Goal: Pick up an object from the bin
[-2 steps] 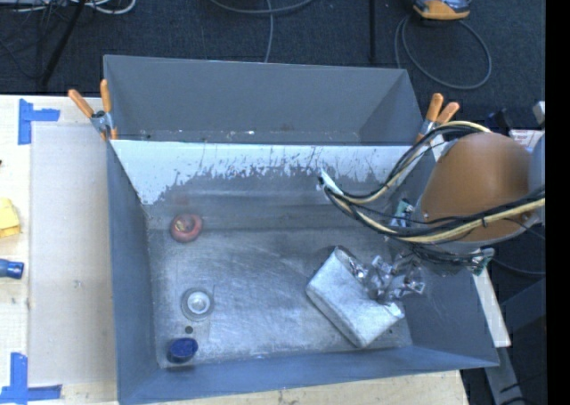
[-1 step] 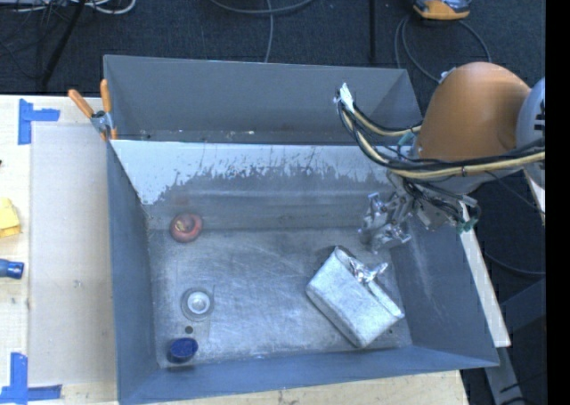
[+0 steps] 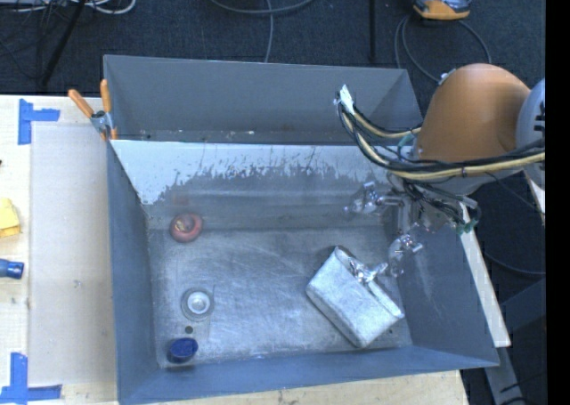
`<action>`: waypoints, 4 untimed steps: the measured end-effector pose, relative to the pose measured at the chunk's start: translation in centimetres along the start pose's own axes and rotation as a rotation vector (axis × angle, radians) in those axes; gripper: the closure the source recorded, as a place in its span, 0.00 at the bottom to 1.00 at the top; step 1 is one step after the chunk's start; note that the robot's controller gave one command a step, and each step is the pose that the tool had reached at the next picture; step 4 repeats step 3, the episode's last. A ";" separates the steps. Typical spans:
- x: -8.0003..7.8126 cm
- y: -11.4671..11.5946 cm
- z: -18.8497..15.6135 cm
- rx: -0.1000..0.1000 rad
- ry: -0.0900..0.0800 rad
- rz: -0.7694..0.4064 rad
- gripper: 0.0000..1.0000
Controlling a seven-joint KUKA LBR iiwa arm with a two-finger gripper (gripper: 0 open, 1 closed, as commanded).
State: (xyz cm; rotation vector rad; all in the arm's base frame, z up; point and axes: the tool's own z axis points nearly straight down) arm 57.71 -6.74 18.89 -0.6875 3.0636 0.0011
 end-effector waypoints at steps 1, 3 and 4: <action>0.0 0.6 9.7 0.003 -0.004 -0.045 0.00; -2.0 1.8 11.1 0.011 -0.023 -0.059 1.00; -2.0 1.8 11.1 0.011 -0.023 -0.059 1.00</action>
Offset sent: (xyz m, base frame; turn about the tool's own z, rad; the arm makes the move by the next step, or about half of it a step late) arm -0.0043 0.0063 -0.1183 -0.0486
